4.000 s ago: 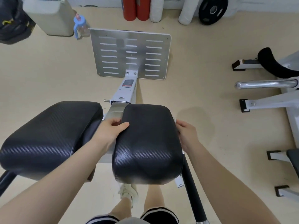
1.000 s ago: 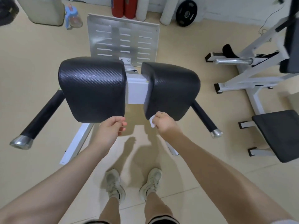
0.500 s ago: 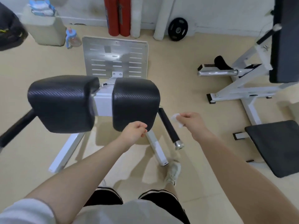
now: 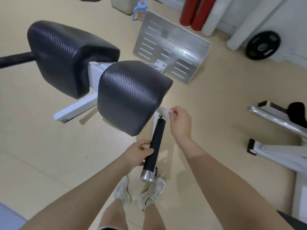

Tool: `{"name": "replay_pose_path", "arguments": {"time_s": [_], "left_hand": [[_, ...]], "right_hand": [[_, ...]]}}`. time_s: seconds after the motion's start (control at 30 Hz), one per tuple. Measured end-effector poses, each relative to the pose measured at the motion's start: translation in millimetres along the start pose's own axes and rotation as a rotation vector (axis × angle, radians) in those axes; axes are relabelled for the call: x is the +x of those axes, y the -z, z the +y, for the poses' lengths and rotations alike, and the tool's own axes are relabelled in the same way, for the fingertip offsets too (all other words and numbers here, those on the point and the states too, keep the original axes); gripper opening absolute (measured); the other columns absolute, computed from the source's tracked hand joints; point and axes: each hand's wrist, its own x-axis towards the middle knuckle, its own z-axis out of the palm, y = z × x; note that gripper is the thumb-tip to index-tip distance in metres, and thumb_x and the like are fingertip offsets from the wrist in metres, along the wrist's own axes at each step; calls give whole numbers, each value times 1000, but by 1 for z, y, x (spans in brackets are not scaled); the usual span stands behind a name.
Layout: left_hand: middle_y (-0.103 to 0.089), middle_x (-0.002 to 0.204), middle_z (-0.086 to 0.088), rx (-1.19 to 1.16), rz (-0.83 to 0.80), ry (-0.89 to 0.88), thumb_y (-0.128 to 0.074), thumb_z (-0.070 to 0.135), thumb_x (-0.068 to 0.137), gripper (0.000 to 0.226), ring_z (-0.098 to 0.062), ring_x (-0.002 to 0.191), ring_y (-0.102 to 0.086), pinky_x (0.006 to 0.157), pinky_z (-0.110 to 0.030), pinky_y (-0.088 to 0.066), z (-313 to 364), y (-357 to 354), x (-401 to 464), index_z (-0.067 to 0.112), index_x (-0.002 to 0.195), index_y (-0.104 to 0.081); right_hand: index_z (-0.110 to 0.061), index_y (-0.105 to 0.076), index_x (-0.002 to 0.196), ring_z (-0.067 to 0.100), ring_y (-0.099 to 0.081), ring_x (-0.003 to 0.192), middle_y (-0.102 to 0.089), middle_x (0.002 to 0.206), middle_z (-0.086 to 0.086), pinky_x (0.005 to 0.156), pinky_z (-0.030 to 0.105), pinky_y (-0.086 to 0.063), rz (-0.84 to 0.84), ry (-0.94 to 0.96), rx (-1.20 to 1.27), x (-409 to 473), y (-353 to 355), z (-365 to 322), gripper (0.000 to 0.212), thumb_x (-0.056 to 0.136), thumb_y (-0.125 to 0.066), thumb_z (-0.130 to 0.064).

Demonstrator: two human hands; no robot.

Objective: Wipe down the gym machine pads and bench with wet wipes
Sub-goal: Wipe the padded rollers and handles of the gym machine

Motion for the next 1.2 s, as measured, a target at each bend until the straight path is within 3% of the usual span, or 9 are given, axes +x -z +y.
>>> {"name": "replay_pose_path", "arguments": {"time_s": [0.13, 0.27, 0.4, 0.5, 0.57, 0.67, 0.83, 1.0, 1.2], "left_hand": [[-62, 78, 2, 10, 8, -44, -57, 14, 91, 26, -7, 68, -63, 56, -18, -53, -5, 1, 7, 18, 116, -52], [-63, 79, 3, 4, 10, -43, -55, 13, 92, 18, -5, 66, -63, 56, -18, -53, 0, -1, 3, 23, 107, -56], [-70, 98, 6, -2, -29, -25, -48, 12, 95, 31, -9, 88, -66, 79, -25, -54, -2, 0, -4, 38, 104, -63], [-69, 102, 2, -11, -46, -15, -46, 6, 95, 37, -12, 89, -66, 87, -31, -53, -6, 3, 0, 32, 116, -60], [-69, 99, 2, -20, -59, -14, -47, 6, 95, 35, -11, 86, -66, 83, -29, -54, -8, 6, 4, 35, 112, -60], [-69, 93, 5, -34, -72, -3, -48, 7, 95, 36, -10, 82, -66, 82, -29, -54, -12, 9, 9, 39, 105, -61], [-69, 97, 4, -16, -107, -14, -47, 10, 96, 36, -10, 82, -67, 75, -27, -54, -14, 10, 9, 40, 115, -58], [-70, 104, -1, 29, -132, -39, -46, 10, 97, 40, -12, 84, -67, 70, -19, -54, -11, 12, 5, 45, 111, -58], [-63, 92, 1, -9, -59, -23, -26, -20, 84, 72, -15, 75, -61, 67, -19, -55, -23, 10, 11, 31, 126, -55]], "right_hand": [[-4, -70, 89, 22, -58, 90, -68, 97, 11, 70, 12, -30, -170, 87, 16, -7, -17, 19, 17, 87, -54, -1], [-6, -71, 84, 4, -48, 73, -63, 83, 2, 68, 2, -32, -269, 185, 66, -47, -4, 18, 14, 83, -58, 1], [-7, -70, 88, -6, -49, 72, -55, 81, -2, 67, 3, -33, -410, 144, 126, -95, 6, 16, 14, 86, -58, -1], [-3, -69, 90, 13, -52, 78, -62, 87, 7, 65, 13, -31, -209, 116, 129, -65, 7, 15, 14, 88, -55, -1], [-1, -68, 92, 16, -52, 83, -66, 95, 12, 66, 5, -32, -65, 48, 127, -29, 6, 17, 15, 90, -53, -3], [-3, -68, 89, 19, -56, 84, -67, 95, 10, 68, -3, -32, -105, 23, 114, -12, -10, 25, 16, 87, -52, 1], [-18, -65, 83, 9, -57, 71, -63, 83, 1, 72, 19, -44, -193, 108, 297, -87, -7, 32, 18, 86, -56, -3], [-17, -69, 81, -4, -54, 69, -56, 78, -17, 67, 7, -38, -445, 214, 288, -146, 11, 24, 20, 79, -58, 0], [-8, -70, 93, 11, -54, 82, -61, 90, 3, 70, 2, -33, -148, 35, 49, -70, 3, 9, 22, 88, -49, -1]]}}
